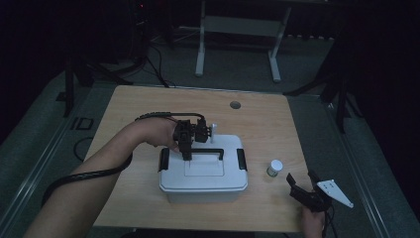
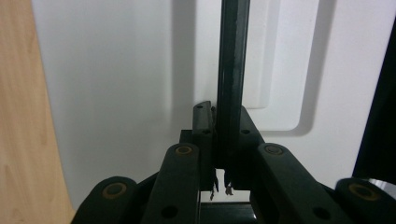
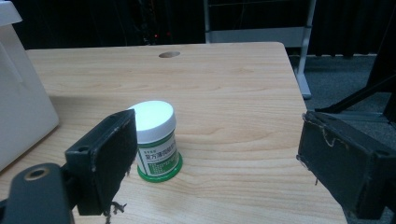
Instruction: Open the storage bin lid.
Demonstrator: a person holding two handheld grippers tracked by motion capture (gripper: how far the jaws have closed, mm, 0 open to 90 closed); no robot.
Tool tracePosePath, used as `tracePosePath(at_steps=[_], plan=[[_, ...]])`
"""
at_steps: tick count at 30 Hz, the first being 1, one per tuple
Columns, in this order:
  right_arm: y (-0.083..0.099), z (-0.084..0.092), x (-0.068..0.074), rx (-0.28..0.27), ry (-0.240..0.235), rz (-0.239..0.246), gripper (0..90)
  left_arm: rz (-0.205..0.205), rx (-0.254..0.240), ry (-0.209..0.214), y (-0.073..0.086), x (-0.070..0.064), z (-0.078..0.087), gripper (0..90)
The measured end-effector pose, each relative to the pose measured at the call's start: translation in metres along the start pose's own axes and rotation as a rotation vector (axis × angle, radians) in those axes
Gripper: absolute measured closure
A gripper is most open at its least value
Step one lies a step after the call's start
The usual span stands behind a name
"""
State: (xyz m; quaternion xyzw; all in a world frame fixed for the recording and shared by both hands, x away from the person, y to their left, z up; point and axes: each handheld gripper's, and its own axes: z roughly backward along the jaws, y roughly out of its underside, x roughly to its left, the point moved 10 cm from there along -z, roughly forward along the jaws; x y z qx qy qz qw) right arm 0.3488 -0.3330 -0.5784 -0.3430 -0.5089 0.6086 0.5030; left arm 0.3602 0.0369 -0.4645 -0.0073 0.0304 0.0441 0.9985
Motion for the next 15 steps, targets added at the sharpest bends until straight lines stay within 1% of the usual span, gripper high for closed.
tracePosePath(at_steps=[1, 2, 3, 4, 5, 6, 7, 8, 9, 11, 12, 14, 15], plan=[[0.000, 0.000, 0.000, 0.000, -0.001, -0.001, 11.5, 0.001, 0.000, -0.005, 0.000, 0.000, 0.001, 83.5], [0.000, 0.000, 0.000, -0.001, 0.000, -0.001, 11.5, 0.001, 0.001, 0.001, -0.001, 0.000, 0.002, 83.5], [0.000, 0.000, 0.000, -0.001, -0.001, -0.001, 11.5, -0.009, 0.001, -0.005, -0.001, 0.000, 0.003, 83.5], [0.000, 0.000, 0.000, -0.001, -0.001, -0.001, 11.5, -0.008, 0.000, -0.016, -0.001, 0.000, 0.005, 83.5], [0.000, 0.000, 0.000, -0.001, -0.001, -0.001, 11.5, -0.012, -0.001, -0.014, -0.001, 0.000, 0.007, 83.5], [0.000, 0.000, 0.000, -0.001, -0.002, -0.001, 11.5, -0.014, -0.008, -0.025, -0.001, 0.001, 0.009, 83.5], [0.000, 0.000, 0.000, -0.001, -0.002, -0.001, 11.5, -0.007, -0.014, -0.019, -0.002, 0.001, 0.011, 83.5], [0.000, 0.000, 0.000, -0.002, -0.001, -0.001, 11.5, -0.014, -0.019, -0.026, -0.002, 0.001, 0.013, 83.5], [0.000, 0.000, 0.000, -0.001, -0.002, -0.002, 11.5, -0.008, -0.024, -0.040, -0.002, 0.002, 0.015, 83.5], [0.000, 0.000, 0.000, -0.001, -0.002, -0.001, 11.5, -0.004, -0.030, -0.046, -0.001, 0.003, 0.021, 83.5], [0.000, 0.000, 0.000, -0.001, -0.002, 0.000, 11.5, -0.003, -0.032, -0.056, 0.000, 0.003, 0.024, 83.5], [0.000, 0.000, 0.000, -0.001, -0.001, 0.000, 11.5, -0.002, -0.034, -0.056, 0.002, 0.003, 0.028, 83.5], [0.000, 0.000, 0.000, -0.001, -0.001, 0.000, 11.5, 0.000, -0.041, -0.064, 0.003, 0.003, 0.032, 83.5]])
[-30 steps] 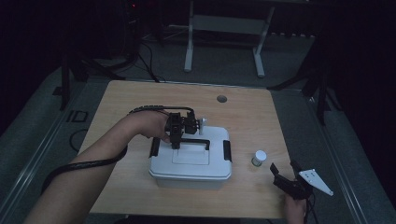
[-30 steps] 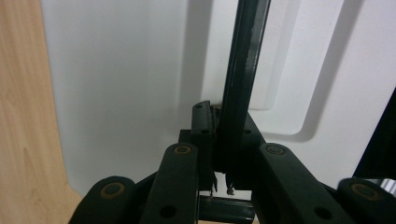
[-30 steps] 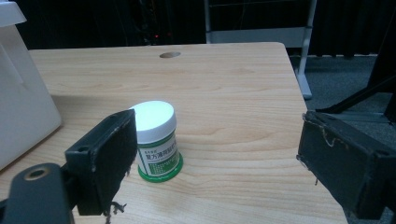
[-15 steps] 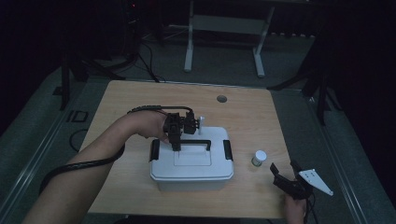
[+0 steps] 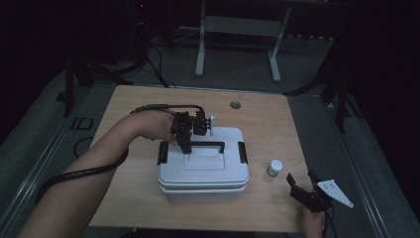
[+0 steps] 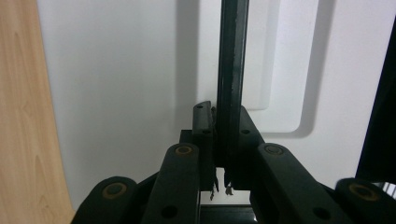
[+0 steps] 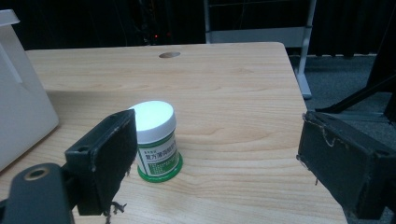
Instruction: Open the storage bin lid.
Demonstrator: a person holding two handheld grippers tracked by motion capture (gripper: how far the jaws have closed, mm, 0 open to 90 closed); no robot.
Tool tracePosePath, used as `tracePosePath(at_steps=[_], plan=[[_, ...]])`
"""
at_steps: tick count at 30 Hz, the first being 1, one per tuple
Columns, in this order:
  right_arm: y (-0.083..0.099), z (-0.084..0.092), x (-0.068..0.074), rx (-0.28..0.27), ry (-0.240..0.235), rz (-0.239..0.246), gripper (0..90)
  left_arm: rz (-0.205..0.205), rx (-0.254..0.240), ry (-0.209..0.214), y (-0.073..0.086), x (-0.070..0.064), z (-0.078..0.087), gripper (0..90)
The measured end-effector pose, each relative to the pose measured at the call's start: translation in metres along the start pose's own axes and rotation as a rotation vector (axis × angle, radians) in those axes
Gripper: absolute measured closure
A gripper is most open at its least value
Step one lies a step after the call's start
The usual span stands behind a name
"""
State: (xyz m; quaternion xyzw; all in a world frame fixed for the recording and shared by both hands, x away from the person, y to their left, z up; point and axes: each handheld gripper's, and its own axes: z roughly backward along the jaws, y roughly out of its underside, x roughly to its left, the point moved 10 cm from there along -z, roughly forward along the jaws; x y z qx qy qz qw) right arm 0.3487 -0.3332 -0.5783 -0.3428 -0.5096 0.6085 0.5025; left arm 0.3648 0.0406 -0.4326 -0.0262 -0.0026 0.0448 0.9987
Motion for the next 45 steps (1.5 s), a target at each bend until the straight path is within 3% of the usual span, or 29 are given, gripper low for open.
tracePosePath(at_steps=[3, 10, 24, 34, 45], plan=[[0.000, 0.000, 0.000, 0.001, 0.000, 0.000, 11.5, 0.013, -0.019, 0.000, 0.004, -0.001, 0.009, 83.5], [0.000, 0.000, 0.000, 0.003, 0.002, 0.002, 11.5, 0.030, -0.009, -0.007, 0.019, -0.003, 0.021, 83.5], [0.000, -0.001, 0.000, 0.007, 0.005, 0.001, 11.5, 0.070, -0.051, -0.018, 0.044, -0.006, 0.026, 83.4], [0.001, -0.001, 0.000, 0.009, 0.009, 0.007, 11.5, 0.118, -0.066, -0.019, 0.077, -0.008, 0.036, 83.4], [0.001, -0.001, 0.001, 0.012, 0.012, 0.013, 11.5, 0.233, -0.071, -0.043, 0.133, -0.011, 0.042, 83.4]])
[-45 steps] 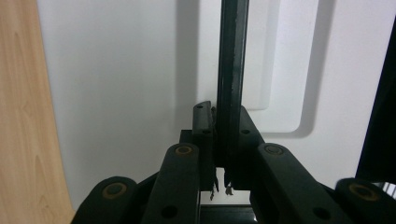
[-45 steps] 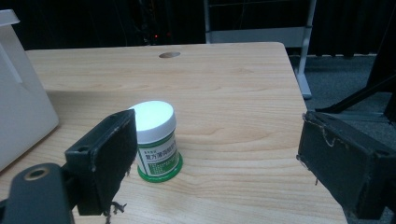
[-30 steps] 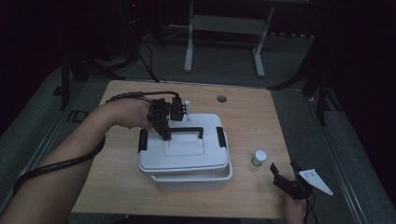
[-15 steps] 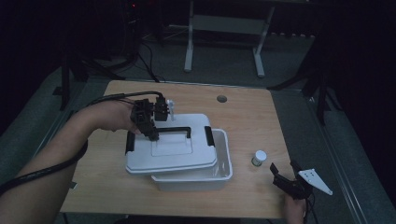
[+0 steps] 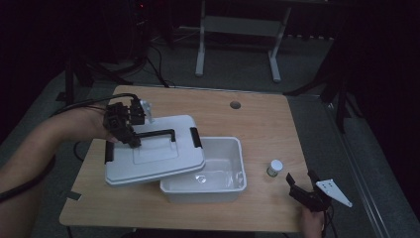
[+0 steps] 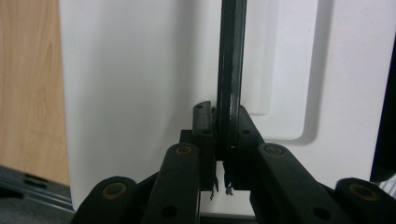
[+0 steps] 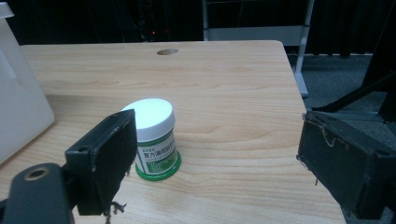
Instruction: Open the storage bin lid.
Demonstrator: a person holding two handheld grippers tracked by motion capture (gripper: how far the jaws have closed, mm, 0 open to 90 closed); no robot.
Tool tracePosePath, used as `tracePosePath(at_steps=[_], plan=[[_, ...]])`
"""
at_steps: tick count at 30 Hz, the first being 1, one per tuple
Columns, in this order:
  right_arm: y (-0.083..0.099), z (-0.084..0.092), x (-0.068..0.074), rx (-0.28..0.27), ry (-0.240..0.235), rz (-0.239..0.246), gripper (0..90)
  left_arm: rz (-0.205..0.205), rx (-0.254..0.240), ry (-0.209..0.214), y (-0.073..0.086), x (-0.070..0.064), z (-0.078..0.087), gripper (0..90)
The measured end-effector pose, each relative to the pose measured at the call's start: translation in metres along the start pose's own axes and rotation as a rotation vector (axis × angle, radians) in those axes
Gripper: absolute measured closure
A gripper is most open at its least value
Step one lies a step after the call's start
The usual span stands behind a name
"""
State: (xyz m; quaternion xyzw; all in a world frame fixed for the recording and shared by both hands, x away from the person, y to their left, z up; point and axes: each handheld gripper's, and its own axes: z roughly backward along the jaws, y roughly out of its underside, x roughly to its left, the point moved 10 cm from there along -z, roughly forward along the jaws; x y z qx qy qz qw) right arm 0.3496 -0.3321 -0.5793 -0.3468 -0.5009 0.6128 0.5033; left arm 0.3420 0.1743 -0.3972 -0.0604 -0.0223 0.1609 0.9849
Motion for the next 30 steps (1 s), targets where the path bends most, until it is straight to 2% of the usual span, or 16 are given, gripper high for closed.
tracePosePath(at_steps=[7, 16, 20, 23, 30], plan=[[0.000, 0.000, 0.000, 0.003, 0.004, 0.002, 11.5, 0.089, -0.016, -0.010, 0.035, 0.008, 0.003, 83.4], [0.000, -0.001, 0.000, 0.005, 0.007, 0.005, 11.5, 0.157, -0.015, -0.015, 0.074, 0.012, 0.003, 83.5], [0.001, -0.001, 0.000, 0.010, 0.007, 0.006, 11.5, 0.193, -0.037, -0.031, 0.091, 0.015, 0.003, 83.5], [0.000, -0.001, 0.001, 0.005, 0.010, 0.013, 11.5, 0.230, -0.037, -0.037, 0.105, 0.018, 0.000, 83.5], [0.000, -0.001, 0.001, 0.005, 0.015, 0.017, 11.6, 0.257, -0.031, -0.041, 0.122, 0.020, -0.016, 83.4]])
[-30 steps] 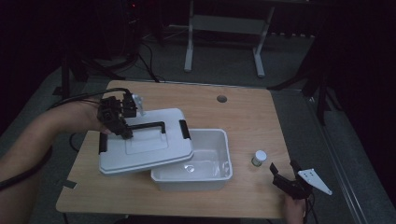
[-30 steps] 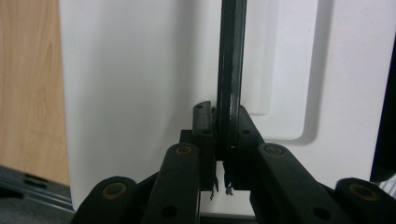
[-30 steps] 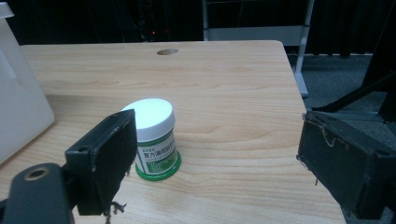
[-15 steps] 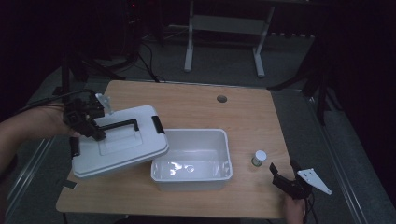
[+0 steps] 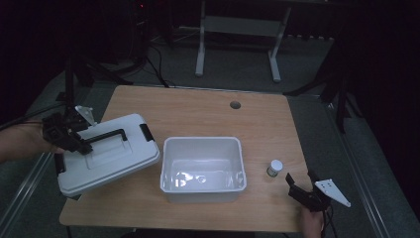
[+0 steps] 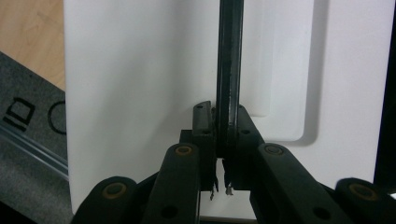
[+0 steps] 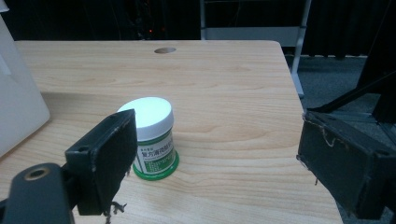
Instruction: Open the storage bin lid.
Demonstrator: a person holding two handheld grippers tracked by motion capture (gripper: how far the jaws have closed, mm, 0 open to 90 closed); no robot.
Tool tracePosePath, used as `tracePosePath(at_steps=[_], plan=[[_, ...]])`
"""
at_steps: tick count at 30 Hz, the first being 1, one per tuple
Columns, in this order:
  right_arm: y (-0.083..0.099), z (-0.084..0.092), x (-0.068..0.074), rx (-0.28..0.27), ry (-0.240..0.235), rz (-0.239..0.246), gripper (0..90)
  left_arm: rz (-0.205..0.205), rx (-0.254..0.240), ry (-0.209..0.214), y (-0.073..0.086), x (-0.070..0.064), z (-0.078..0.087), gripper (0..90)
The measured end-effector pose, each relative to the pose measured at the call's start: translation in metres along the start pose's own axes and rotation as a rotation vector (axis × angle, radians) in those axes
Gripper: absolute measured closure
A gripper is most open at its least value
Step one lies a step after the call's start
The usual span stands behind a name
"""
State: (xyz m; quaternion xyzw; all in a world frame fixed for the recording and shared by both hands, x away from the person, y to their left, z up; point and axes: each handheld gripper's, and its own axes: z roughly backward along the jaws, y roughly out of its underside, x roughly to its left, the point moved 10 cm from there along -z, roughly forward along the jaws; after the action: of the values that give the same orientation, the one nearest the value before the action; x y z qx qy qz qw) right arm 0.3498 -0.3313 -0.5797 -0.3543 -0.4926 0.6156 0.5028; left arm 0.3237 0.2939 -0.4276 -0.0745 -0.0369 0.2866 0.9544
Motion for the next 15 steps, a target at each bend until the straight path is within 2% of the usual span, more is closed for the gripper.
tracePosePath(at_steps=[3, 5, 6, 8, 15], plan=[[0.000, 0.000, 0.000, -0.002, 0.004, 0.009, 12.6, 0.015, -0.012, 0.014, 0.005, 0.000, -0.009, 83.4], [0.000, 0.000, 0.001, -0.001, 0.010, 0.020, 13.3, 0.023, -0.018, 0.007, 0.008, 0.003, -0.016, 83.4], [0.000, -0.001, 0.001, -0.001, 0.011, 0.023, 13.3, 0.027, -0.019, 0.022, 0.010, 0.002, -0.021, 83.5], [0.000, -0.001, 0.001, -0.003, 0.014, 0.029, 13.3, 0.039, -0.017, 0.018, 0.013, 0.004, -0.027, 83.4], [-0.001, 0.000, 0.000, -0.006, 0.012, 0.006, 13.1, 0.054, -0.002, 0.051, 0.019, 0.007, -0.053, 83.5]])
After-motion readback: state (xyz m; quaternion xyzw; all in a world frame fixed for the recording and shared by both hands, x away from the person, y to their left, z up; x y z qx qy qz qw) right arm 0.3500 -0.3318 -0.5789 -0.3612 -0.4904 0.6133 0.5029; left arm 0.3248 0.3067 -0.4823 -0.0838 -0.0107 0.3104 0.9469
